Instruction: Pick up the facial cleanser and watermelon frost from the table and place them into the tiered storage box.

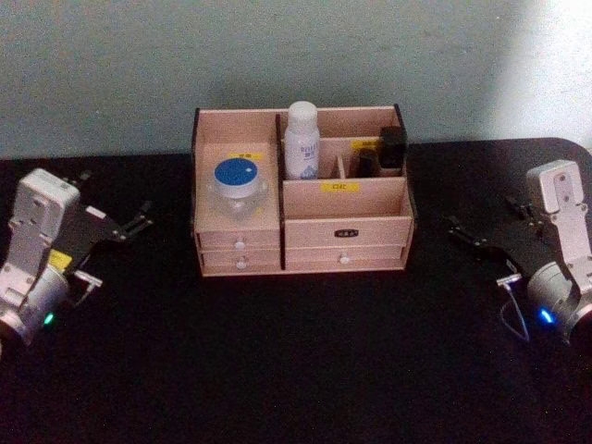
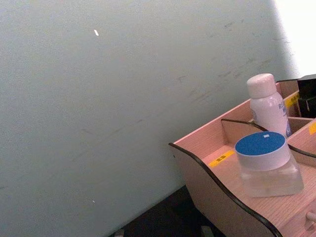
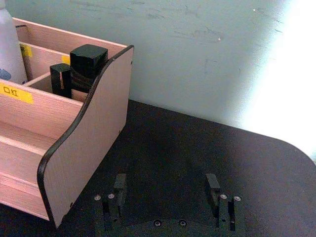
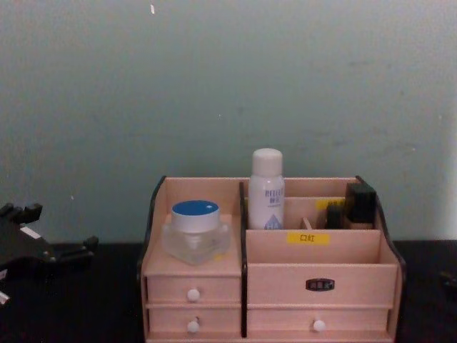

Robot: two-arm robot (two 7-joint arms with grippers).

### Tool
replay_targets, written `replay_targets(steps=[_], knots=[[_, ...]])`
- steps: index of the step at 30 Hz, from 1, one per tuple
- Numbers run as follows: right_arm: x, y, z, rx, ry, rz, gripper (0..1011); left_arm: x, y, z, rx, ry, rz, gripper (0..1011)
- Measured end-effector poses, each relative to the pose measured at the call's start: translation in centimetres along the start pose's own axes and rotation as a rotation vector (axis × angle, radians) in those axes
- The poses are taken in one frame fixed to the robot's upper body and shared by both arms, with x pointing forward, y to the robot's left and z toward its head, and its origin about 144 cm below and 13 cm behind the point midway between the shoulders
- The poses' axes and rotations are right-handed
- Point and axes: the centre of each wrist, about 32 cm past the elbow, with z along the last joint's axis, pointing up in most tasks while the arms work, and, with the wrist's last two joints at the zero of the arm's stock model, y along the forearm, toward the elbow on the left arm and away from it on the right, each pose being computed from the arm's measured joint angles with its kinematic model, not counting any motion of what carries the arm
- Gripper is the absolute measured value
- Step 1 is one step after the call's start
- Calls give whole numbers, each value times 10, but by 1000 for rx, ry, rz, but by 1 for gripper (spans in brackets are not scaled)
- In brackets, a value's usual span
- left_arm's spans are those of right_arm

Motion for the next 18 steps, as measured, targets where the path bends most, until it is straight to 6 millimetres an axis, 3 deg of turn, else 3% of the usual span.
replay_targets(steps=[18], knots=[[-1,0,0,1,-2,-2,1003,0,0,0,0,0,0,1001]])
